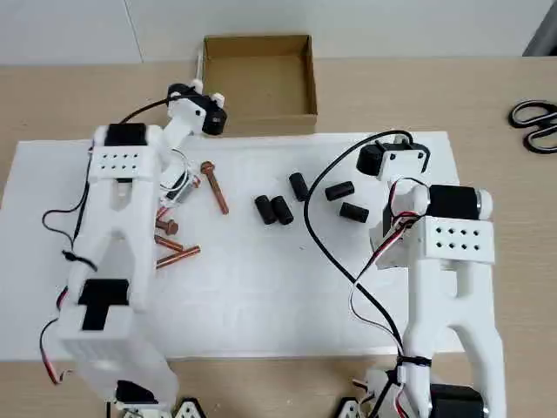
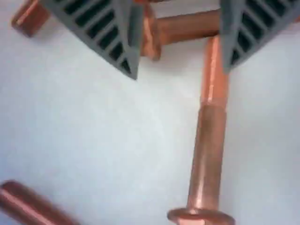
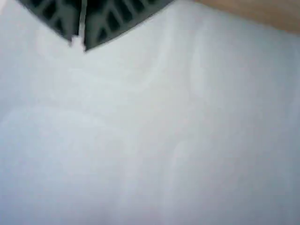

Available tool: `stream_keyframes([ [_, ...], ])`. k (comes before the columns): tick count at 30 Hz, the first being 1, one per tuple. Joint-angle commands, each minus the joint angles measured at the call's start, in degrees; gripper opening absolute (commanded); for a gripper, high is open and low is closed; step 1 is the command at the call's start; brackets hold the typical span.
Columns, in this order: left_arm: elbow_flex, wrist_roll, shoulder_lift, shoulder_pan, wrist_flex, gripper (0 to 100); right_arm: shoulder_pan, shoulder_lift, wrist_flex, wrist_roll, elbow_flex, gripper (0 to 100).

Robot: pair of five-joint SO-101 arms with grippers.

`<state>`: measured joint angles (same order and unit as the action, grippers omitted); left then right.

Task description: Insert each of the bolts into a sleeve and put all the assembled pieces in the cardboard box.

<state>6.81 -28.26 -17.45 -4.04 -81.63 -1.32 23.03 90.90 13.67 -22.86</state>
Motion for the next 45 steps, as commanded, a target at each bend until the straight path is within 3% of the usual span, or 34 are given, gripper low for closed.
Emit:
stream_keyframes([
  [1,4.7,2.3,-2.7,0.4,0.8,11,-0.4,-0.1,-0.1,0.5,0.3,0.4],
  [8,13.7,2.5,-9.9,0.5,-0.7,11,-0.4,0.3,-0.1,0.6,-2.5,0.4],
  [21,35.0,2.5,-26.1,1.0,-11.4,11,-0.4,0.4,-0.5,0.6,-3.0,0.4],
  [26,40.2,2.5,-28.0,4.0,-17.1,11,-0.4,0.4,-0.6,0.6,-3.0,0.4],
  [34,42.5,2.4,-28.2,7.1,-17.9,7,-0.4,0.0,-0.7,0.6,-3.0,0.4],
  [45,42.5,0.3,-28.1,4.0,-18.5,7,-0.4,0.0,-1.2,0.6,-2.9,0.4],
])
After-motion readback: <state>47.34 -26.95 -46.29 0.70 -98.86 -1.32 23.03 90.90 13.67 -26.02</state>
